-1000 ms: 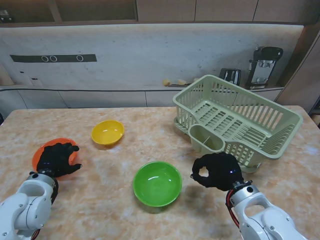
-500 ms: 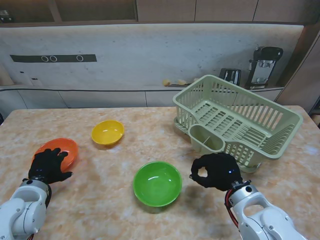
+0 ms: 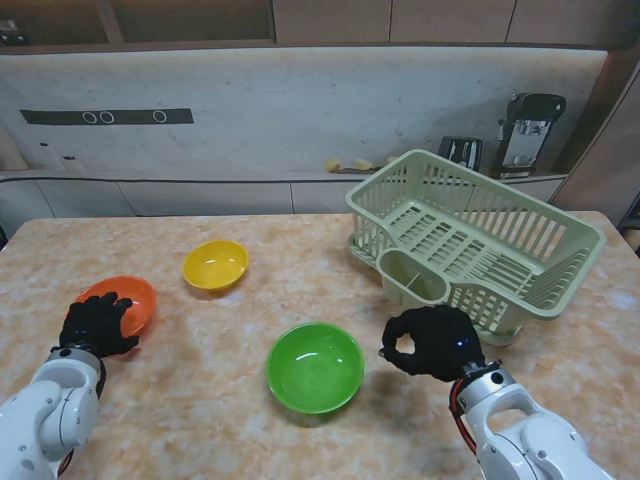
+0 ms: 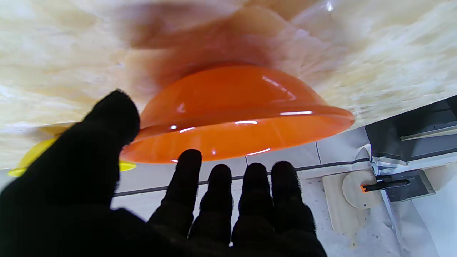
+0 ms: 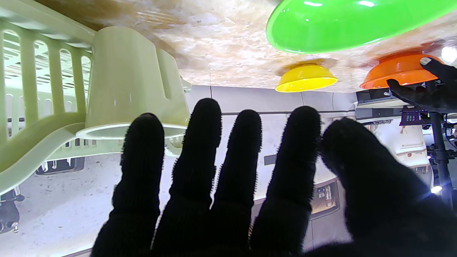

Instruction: Stack bowls and put them on the dishrack

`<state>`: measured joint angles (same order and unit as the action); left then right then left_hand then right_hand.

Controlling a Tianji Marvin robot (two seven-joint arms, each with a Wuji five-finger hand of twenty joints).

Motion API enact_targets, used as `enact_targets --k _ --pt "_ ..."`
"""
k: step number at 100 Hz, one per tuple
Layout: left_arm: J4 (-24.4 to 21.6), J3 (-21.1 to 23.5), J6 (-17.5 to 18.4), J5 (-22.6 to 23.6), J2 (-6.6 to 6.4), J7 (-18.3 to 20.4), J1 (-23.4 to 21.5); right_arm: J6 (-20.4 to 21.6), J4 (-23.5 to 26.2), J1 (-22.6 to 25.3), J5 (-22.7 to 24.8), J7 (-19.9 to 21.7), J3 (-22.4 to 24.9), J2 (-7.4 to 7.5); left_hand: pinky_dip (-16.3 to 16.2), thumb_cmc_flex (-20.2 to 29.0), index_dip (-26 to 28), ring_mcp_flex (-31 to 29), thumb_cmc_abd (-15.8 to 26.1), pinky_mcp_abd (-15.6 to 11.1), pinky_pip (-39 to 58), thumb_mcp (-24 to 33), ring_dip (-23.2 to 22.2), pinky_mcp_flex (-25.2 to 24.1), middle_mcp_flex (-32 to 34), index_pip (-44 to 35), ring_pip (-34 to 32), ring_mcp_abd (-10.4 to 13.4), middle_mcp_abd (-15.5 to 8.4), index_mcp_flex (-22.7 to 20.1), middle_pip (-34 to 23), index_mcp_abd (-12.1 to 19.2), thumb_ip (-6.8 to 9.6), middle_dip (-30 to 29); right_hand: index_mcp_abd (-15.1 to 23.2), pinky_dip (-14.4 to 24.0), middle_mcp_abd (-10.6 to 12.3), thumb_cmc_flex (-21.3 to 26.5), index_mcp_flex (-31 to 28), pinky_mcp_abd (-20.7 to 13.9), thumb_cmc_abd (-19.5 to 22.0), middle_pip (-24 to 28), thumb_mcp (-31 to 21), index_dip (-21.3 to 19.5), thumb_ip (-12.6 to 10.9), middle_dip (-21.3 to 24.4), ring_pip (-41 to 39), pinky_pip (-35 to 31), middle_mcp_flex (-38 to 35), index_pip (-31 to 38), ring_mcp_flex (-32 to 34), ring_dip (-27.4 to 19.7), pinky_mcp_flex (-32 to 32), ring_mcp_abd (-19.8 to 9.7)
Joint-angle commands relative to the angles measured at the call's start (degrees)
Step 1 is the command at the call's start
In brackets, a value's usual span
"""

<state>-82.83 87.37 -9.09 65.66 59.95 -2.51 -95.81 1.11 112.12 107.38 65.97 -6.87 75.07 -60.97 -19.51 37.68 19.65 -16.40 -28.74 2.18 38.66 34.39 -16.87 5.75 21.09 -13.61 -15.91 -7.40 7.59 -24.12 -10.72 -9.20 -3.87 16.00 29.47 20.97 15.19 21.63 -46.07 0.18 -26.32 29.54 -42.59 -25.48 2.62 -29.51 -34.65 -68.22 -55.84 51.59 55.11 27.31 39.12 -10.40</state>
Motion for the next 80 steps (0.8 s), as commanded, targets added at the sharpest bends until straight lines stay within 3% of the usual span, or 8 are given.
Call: enact_targets --k 1,12,47,54,59,63,80 --pt "0.9 -0.5 0.2 -0.3 -0.11 0.9 1.1 0.1 -0.1 0.4 0.1 0.7 -0.2 -0.19 -1.1 2.0 1.3 -1.5 -1.1 -2.1 1.5 2.5 -1.1 0.9 1.7 -2.2 -0.8 0.2 -0.3 0.0 -1.7 0.7 -1.44 1.1 1.4 -0.3 1.4 -1.4 -0.6 0.4 1.5 0.6 0.2 0.3 -0.2 0.5 0.3 0.2 -1.1 1.0 0.2 -0.3 -0.6 -0.5" --pt "2.9 -1.8 -0.2 -0.4 -0.31 1.1 3.0 0.1 -0.1 0.4 0.1 0.8 -0.1 -0.18 -1.8 3.8 2.0 -4.0 0.0 -2.6 3.2 2.7 -1.9 2.4 4.1 -4.7 -2.0 0.4 -0.8 -0.9 -3.0 1.5 -1.55 1.9 1.4 -0.3 1.4 -1.4 -0.5 0.4 1.6 0.7 0.2 0.3 -0.2 0.5 0.3 0.2 -1.1 1.0 0.2 -0.3 -0.6 -0.4" --pt "9.1 -5.9 -1.5 0.3 -0.83 -0.2 7.7 0.1 -0.1 0.3 0.0 0.9 -0.2 -0.17 -5.6 16.0 6.2 -16.5 7.3 -2.4 12.9 1.2 -6.3 8.9 16.3 -18.2 -8.2 0.9 -3.2 -5.0 -8.5 6.1 -1.39 5.2 1.4 -0.3 1.3 -1.4 -0.6 0.4 1.5 0.7 0.2 0.3 -0.2 0.5 0.2 0.2 -1.1 1.0 0.2 -0.3 -0.6 -0.5" --pt "9.9 -6.4 -1.6 0.3 -0.87 -0.6 8.2 0.1 0.0 0.4 0.0 0.9 -0.1 -0.18 -6.3 21.2 8.0 -19.7 7.8 -1.8 15.3 -0.7 -8.4 10.7 19.2 -22.1 -10.4 1.0 -3.6 -5.9 -10.4 7.5 -3.76 6.5 1.4 -0.3 1.4 -1.4 -0.6 0.3 1.5 0.7 0.2 0.3 -0.2 0.5 0.2 0.2 -1.1 1.0 0.2 -0.3 -0.6 -0.5" --pt "10.2 -6.6 -1.8 0.2 -0.85 -1.0 8.4 0.0 0.0 0.4 0.0 0.9 -0.1 -0.18 -6.7 25.5 8.6 -21.9 8.6 -1.2 17.1 -2.8 -10.1 12.0 22.5 -25.3 -11.9 1.2 -4.0 -6.7 -9.6 8.6 -4.79 13.2 1.4 -0.3 1.3 -1.4 -0.6 0.4 1.5 0.7 0.2 0.2 -0.2 0.5 0.2 0.2 -1.1 1.0 0.2 -0.3 -0.6 -0.4" --pt "10.4 -6.8 -1.9 0.2 -0.83 -1.4 8.4 0.0 0.0 0.4 0.0 0.9 -0.1 -0.18 -7.3 27.9 9.3 -24.0 9.4 -0.3 18.9 -3.4 -14.4 13.0 25.7 -28.2 -12.9 0.8 -4.3 -7.4 -8.5 9.5 -5.11 17.0 1.4 -0.3 1.4 -1.3 -0.6 0.4 1.6 0.7 0.2 0.3 -0.2 0.5 0.2 0.2 -1.2 1.0 0.2 -0.3 -0.6 -0.4" --pt "10.7 -6.5 -1.4 1.3 -0.87 -3.8 8.0 0.0 0.2 0.5 0.0 1.0 -0.1 -0.18 -8.1 32.0 15.0 -28.9 12.0 1.4 22.8 -0.1 -23.7 16.1 30.1 -38.9 -16.9 1.0 -7.0 -9.2 -14.4 12.6 -4.97 24.8 1.3 -0.3 1.4 -1.4 -0.5 0.4 1.5 0.7 0.2 0.3 -0.2 0.5 0.3 0.2 -1.1 1.0 0.2 -0.3 -0.6 -0.4"
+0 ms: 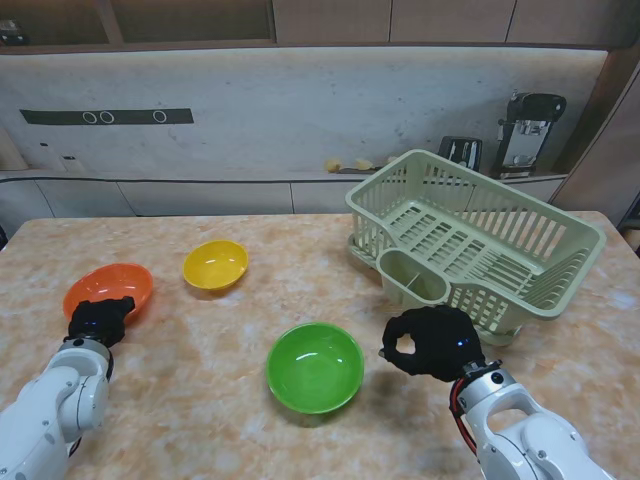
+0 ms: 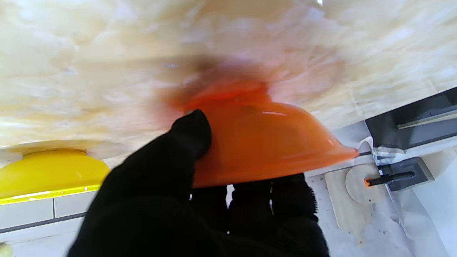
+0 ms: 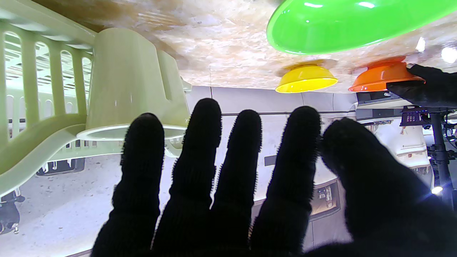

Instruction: Stack bowls and put them on the dishrack

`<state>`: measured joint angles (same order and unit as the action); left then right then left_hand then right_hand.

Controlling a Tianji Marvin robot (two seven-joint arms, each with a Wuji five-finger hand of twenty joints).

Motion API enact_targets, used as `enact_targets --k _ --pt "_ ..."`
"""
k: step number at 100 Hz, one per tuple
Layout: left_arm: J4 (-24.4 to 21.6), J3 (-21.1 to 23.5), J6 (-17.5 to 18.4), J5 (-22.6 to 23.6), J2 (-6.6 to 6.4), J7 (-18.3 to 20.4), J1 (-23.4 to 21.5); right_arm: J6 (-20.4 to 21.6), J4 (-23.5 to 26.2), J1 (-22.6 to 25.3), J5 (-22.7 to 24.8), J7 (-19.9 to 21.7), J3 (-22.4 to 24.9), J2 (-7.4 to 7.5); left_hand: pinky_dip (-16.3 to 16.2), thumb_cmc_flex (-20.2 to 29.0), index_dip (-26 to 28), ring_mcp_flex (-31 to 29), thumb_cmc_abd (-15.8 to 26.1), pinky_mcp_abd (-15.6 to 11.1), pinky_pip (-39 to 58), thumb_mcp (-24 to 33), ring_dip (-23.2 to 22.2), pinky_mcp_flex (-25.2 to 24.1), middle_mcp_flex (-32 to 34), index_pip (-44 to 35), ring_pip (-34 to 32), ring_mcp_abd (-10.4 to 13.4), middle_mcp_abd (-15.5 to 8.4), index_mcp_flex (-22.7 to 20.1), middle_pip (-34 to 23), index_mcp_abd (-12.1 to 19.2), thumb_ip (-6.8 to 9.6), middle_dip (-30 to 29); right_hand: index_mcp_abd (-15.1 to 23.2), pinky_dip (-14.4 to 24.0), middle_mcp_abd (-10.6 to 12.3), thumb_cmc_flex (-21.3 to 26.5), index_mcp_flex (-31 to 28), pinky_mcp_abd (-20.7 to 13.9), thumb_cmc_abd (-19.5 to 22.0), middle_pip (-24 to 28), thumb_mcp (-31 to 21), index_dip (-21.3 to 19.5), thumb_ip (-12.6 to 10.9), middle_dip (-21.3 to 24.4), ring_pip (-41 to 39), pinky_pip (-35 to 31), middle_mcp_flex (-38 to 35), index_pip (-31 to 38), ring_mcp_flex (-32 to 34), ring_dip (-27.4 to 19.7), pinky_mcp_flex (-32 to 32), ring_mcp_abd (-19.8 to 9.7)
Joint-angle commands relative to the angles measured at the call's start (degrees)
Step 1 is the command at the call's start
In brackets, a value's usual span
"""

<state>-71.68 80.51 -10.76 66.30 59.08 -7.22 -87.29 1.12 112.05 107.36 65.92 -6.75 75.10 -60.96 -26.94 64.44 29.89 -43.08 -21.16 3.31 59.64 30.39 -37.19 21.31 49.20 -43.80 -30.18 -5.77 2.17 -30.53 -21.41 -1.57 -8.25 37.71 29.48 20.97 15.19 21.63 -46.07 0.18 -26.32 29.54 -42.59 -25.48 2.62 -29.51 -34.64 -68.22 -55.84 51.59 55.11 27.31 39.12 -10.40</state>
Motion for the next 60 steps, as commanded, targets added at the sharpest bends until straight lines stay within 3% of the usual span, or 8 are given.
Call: enact_targets --k 1,11,30,60 --pt "-0.5 0.4 0.3 0.8 0.01 0.8 -0.6 0.0 0.3 0.6 0.1 0.9 -0.1 -0.19 -0.6 5.4 5.1 -2.3 4.5 0.4 1.9 4.0 -3.8 0.5 2.0 -9.2 -2.9 -0.6 -1.7 -2.7 -4.1 5.2 -0.59 3.5 1.4 -0.3 1.4 -1.4 -0.5 0.4 1.6 0.7 0.2 0.3 -0.2 0.5 0.3 0.2 -1.1 1.0 0.2 -0.3 -0.6 -0.4" --pt "-1.3 1.2 0.3 1.3 0.12 -0.5 -1.5 0.0 0.3 0.6 0.1 0.9 -0.1 -0.19 0.6 7.0 10.8 -2.1 5.4 1.4 3.2 3.4 -9.2 0.3 1.5 -14.8 -5.3 -0.5 -3.4 -2.2 -8.7 7.2 -0.44 8.2 1.3 -0.3 1.3 -1.4 -0.5 0.3 1.6 0.7 0.2 0.3 -0.2 0.5 0.2 0.2 -1.1 1.0 0.2 -0.3 -0.6 -0.5" --pt "-3.6 3.4 0.8 3.1 0.29 -3.4 -3.7 0.0 0.3 0.6 0.1 0.9 -0.1 -0.19 -2.7 9.5 19.1 -0.2 8.1 3.9 5.7 1.2 -18.4 -0.4 -0.7 -21.5 -11.2 -1.0 -4.7 -0.9 -15.0 10.1 0.03 16.4 1.5 -0.3 1.5 -1.4 -0.5 0.4 1.6 0.7 0.2 0.3 -0.2 0.5 0.2 0.2 -1.1 1.0 0.2 -0.3 -0.6 -0.5" --pt "-9.8 7.4 1.0 4.7 1.00 -7.0 -8.3 0.0 0.3 0.6 0.1 0.9 -0.1 -0.19 -3.2 9.5 20.9 -0.5 8.2 4.3 6.2 1.9 -20.5 -0.3 -0.5 -22.5 -12.2 -0.8 -4.6 -1.1 -15.7 10.1 -0.03 18.0 1.5 -0.3 1.4 -1.4 -0.6 0.3 1.6 0.6 0.2 0.2 -0.2 0.5 0.3 0.2 -1.1 1.0 0.2 -0.3 -0.7 -0.5"
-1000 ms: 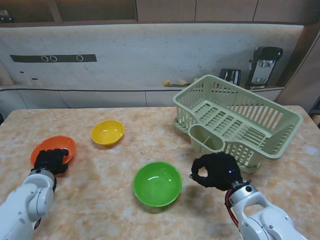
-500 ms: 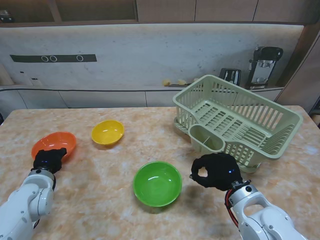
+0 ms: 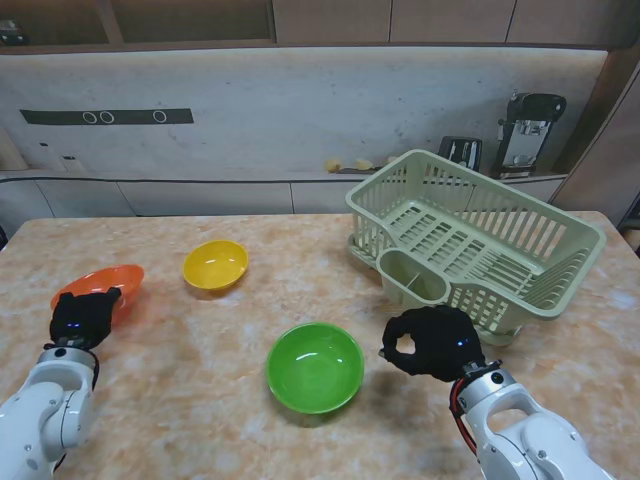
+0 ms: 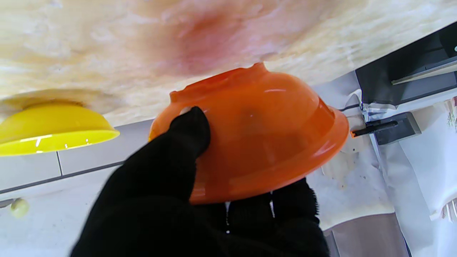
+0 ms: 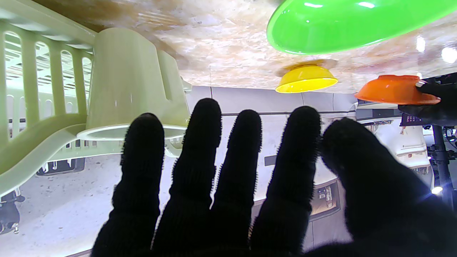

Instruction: Stack bowls and put them on the dishrack

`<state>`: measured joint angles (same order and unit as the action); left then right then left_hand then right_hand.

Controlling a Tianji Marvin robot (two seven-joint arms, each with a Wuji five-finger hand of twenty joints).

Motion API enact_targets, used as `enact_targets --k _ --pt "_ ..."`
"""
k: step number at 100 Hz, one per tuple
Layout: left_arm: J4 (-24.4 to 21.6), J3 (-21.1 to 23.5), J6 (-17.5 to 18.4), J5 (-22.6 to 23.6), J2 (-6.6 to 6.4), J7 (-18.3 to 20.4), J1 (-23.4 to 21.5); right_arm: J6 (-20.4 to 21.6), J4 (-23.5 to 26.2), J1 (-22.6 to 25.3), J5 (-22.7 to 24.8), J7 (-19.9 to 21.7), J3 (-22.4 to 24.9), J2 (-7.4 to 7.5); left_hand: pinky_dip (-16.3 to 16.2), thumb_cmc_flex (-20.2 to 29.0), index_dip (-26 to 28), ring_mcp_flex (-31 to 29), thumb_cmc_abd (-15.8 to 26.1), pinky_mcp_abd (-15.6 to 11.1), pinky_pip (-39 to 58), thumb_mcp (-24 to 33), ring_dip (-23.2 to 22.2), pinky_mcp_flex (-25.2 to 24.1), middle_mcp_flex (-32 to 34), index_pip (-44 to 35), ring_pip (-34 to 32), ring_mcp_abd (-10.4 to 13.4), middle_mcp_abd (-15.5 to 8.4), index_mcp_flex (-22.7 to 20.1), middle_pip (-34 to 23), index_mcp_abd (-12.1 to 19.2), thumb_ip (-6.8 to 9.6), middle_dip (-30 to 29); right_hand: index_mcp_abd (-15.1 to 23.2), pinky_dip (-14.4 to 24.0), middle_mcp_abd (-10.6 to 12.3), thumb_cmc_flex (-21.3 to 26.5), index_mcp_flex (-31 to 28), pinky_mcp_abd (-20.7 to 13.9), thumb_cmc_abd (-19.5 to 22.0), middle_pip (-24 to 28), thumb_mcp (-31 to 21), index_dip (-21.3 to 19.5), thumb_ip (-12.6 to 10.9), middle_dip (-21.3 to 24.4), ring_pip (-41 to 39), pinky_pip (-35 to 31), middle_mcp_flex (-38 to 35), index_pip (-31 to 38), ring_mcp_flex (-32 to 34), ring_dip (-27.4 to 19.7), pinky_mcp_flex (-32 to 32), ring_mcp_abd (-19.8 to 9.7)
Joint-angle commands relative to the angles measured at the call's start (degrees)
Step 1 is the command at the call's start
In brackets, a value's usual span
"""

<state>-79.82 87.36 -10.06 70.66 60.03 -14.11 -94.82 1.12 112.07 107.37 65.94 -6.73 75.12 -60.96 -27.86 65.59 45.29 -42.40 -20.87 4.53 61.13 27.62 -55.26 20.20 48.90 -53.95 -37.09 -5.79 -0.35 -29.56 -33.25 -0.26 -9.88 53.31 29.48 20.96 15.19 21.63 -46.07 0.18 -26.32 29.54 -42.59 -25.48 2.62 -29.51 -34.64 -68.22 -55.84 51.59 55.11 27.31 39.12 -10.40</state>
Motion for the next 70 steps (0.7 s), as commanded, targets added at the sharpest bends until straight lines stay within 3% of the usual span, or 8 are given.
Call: enact_targets --k 1,42,70 --pt "-1.9 0.7 0.4 0.4 0.07 -0.2 -0.9 0.0 0.2 0.5 0.1 0.8 -0.2 -0.19 -2.3 8.4 5.5 -1.2 7.9 3.1 4.7 4.7 -2.5 0.8 -0.2 -12.3 -5.3 -0.8 -2.1 -2.1 -3.9 8.8 1.62 2.4 1.4 -0.3 1.3 -1.4 -0.6 0.3 1.6 0.7 0.2 0.2 -0.2 0.5 0.2 0.2 -1.1 1.0 0.2 -0.3 -0.6 -0.4" --pt "-12.9 4.5 3.2 0.1 1.36 -4.1 -7.4 -0.1 0.6 1.0 0.3 0.7 0.2 -0.21 -2.2 8.4 5.8 -2.7 7.0 3.7 4.6 4.9 -1.8 2.1 1.4 -11.8 -4.2 -1.2 -1.9 -3.5 -2.7 8.9 1.51 1.6 1.5 -0.3 1.3 -1.4 -0.6 0.4 1.6 0.7 0.2 0.2 -0.2 0.5 0.2 0.2 -1.2 1.0 0.3 -0.3 -0.6 -0.4" --pt "-21.3 4.2 5.7 -3.5 2.33 -2.9 -10.8 -0.1 0.6 1.1 0.4 0.6 0.3 -0.23 -1.6 7.4 5.5 -4.1 6.1 4.4 3.9 6.5 -1.0 3.5 3.1 -10.5 -2.5 -1.8 -1.6 -5.4 -0.9 9.0 1.98 0.9 1.4 -0.3 1.3 -1.3 -0.6 0.4 1.5 0.7 0.2 0.2 -0.2 0.5 0.2 0.2 -1.1 1.0 0.2 -0.3 -0.6 -0.5"
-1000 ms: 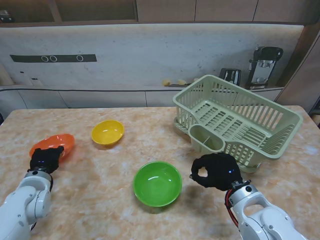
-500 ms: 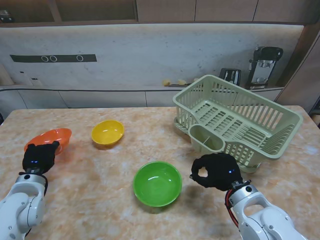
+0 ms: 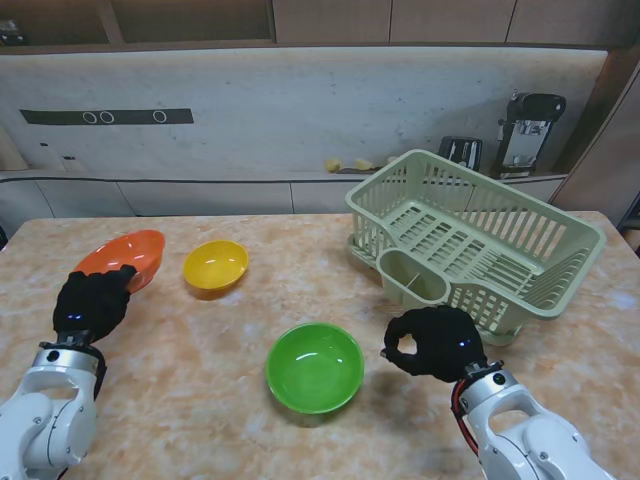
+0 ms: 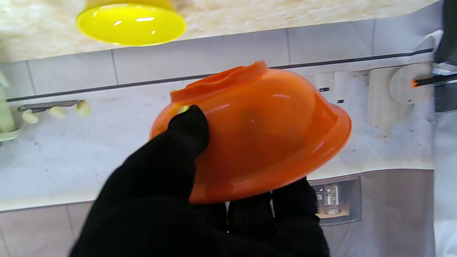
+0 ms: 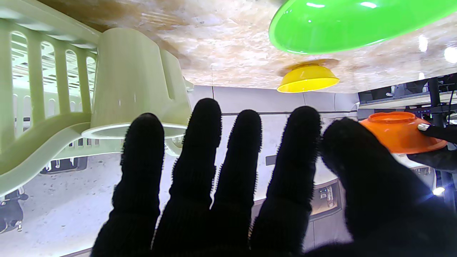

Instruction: Stack bowls and put them on the dishrack

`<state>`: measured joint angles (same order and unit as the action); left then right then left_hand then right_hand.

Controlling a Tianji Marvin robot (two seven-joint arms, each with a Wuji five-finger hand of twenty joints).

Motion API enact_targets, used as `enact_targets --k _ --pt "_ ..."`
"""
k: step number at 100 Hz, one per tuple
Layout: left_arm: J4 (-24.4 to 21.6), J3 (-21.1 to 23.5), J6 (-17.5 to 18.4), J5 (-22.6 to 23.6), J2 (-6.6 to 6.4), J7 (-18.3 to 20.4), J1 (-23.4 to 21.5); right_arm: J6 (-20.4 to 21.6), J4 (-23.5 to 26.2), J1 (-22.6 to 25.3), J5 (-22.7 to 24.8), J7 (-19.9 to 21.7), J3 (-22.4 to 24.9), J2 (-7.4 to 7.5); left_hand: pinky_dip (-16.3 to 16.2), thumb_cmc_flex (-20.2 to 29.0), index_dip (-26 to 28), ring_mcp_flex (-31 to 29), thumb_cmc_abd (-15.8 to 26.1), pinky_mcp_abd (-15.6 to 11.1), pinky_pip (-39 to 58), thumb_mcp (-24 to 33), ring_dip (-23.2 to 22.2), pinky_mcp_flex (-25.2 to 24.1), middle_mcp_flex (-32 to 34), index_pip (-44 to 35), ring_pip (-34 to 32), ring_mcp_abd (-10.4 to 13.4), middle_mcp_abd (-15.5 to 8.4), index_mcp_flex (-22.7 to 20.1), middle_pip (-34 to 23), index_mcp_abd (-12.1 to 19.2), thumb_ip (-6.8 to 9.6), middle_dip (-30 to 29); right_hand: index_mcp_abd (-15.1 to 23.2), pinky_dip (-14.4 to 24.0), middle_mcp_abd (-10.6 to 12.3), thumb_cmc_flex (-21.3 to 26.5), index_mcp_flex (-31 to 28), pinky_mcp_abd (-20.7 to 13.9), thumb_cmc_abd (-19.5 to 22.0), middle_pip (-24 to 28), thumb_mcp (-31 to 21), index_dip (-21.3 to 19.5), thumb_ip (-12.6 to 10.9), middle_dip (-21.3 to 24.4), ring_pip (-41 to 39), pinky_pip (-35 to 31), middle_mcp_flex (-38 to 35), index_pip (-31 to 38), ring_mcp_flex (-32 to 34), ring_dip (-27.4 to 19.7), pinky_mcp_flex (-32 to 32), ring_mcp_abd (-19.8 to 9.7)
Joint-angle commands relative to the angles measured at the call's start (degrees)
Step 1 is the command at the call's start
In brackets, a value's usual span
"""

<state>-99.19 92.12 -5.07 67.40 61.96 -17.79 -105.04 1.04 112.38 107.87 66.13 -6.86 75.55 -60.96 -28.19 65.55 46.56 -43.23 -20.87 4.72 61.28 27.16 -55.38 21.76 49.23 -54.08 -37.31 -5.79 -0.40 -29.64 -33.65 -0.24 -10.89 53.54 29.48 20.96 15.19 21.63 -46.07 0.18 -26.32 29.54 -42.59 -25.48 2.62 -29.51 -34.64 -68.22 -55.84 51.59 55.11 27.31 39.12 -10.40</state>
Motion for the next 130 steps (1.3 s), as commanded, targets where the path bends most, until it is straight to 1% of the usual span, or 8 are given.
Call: enact_targets --k 1,24,26,28,62,73,98,130 --pt "-2.2 -0.6 0.8 -0.4 0.43 0.9 -0.7 -0.1 0.3 0.6 0.2 0.7 -0.1 -0.22 -1.2 7.4 4.3 -3.3 6.1 4.2 3.8 7.0 -0.8 1.9 2.8 -10.4 -2.2 -1.9 -1.6 -5.4 -0.5 8.9 2.99 0.6 1.4 -0.3 1.4 -1.4 -0.6 0.4 1.5 0.7 0.2 0.2 -0.2 0.5 0.2 0.2 -1.2 1.0 0.2 -0.3 -0.6 -0.5" --pt "-5.1 -3.7 2.8 -5.6 0.97 2.8 -0.8 -0.3 0.5 1.3 0.6 -0.1 0.6 -0.31 -0.9 6.4 4.1 -3.6 5.5 4.1 3.5 8.6 -0.2 2.3 3.5 -9.6 -0.8 -2.8 -1.3 -6.4 0.9 8.8 3.12 0.0 1.4 -0.3 1.4 -1.4 -0.6 0.4 1.5 0.7 0.2 0.2 -0.2 0.5 0.2 0.2 -1.2 1.0 0.2 -0.3 -0.6 -0.4" --pt "-5.3 -4.0 3.0 -5.9 0.99 3.0 -0.7 -0.4 0.6 1.3 0.6 -0.1 0.7 -0.32 -0.8 6.3 4.1 -4.1 5.3 4.1 3.5 8.7 0.0 2.3 3.6 -9.5 -0.6 -1.6 -1.4 -6.4 1.1 8.9 3.10 -0.2 1.4 -0.3 1.4 -1.4 -0.6 0.4 1.6 0.7 0.2 0.2 -0.2 0.5 0.2 0.2 -1.1 1.0 0.2 -0.3 -0.6 -0.4" --pt "-5.4 -4.4 3.2 -6.2 1.00 3.2 -0.7 -0.4 0.6 1.4 0.6 -0.1 0.7 -0.32 -0.8 6.2 4.1 -4.2 5.2 4.1 3.5 8.8 0.2 2.3 3.7 -9.4 -0.4 -1.3 -1.4 -6.5 1.2 8.9 3.07 -0.3 1.4 -0.3 1.4 -1.4 -0.6 0.4 1.5 0.7 0.2 0.2 -0.2 0.5 0.2 0.2 -1.2 1.0 0.2 -0.3 -0.6 -0.4" --pt "-8.2 -8.2 5.7 -11.8 1.26 6.1 -1.2 -0.6 0.8 2.1 0.8 -0.8 1.5 -0.40 -0.2 5.6 3.8 -4.7 5.0 4.1 2.6 9.7 0.8 2.6 4.2 -8.4 1.1 -1.5 -1.3 -7.4 2.5 8.9 3.18 -1.1 1.3 -0.2 1.3 -1.3 -0.6 0.4 1.5 0.7 0.2 0.3 -0.2 0.5 0.2 0.1 -1.1 1.0 0.2 -0.3 -0.6 -0.4" --pt "-8.5 -9.6 7.3 -13.2 1.28 6.4 -1.3 -0.7 0.9 2.2 0.9 -0.9 1.5 -0.42 0.0 5.4 3.8 -5.0 4.9 4.0 2.4 9.8 0.9 2.8 4.3 -8.4 1.4 -1.5 -1.4 -7.4 2.7 8.9 3.20 -1.3 1.3 -0.2 1.4 -1.3 -0.5 0.4 1.5 0.7 0.2 0.3 -0.2 0.5 0.2 0.1 -1.1 1.0 0.2 -0.3 -0.6 -0.5" --pt "-8.4 -13.0 11.2 -16.7 1.08 8.8 -0.6 -0.9 0.8 2.3 0.9 -1.0 1.6 -0.43 0.3 5.3 3.8 -5.1 4.9 4.1 1.9 10.0 0.9 3.2 4.5 -8.1 1.9 -1.5 -1.5 -7.8 3.0 8.9 3.23 -1.4 1.3 -0.3 1.3 -1.4 -0.5 0.4 1.6 0.7 0.2 0.3 -0.2 0.5 0.2 0.2 -1.1 1.0 0.2 -0.3 -0.6 -0.5" --pt "-6.8 -17.0 16.1 -19.1 0.71 10.6 0.7 -1.3 0.5 2.3 0.9 -1.3 1.8 -0.48 0.6 5.1 4.0 -5.3 4.8 4.0 1.6 10.2 0.8 3.5 4.6 -7.9 2.2 -1.4 -1.7 -8.0 3.1 9.3 3.13 -1.4 1.2 -0.3 1.2 -1.4 -0.3 0.4 1.5 0.6 0.2 0.3 -0.2 0.5 0.2 0.2 -1.0 0.9 0.2 -0.3 -0.6 -0.4"
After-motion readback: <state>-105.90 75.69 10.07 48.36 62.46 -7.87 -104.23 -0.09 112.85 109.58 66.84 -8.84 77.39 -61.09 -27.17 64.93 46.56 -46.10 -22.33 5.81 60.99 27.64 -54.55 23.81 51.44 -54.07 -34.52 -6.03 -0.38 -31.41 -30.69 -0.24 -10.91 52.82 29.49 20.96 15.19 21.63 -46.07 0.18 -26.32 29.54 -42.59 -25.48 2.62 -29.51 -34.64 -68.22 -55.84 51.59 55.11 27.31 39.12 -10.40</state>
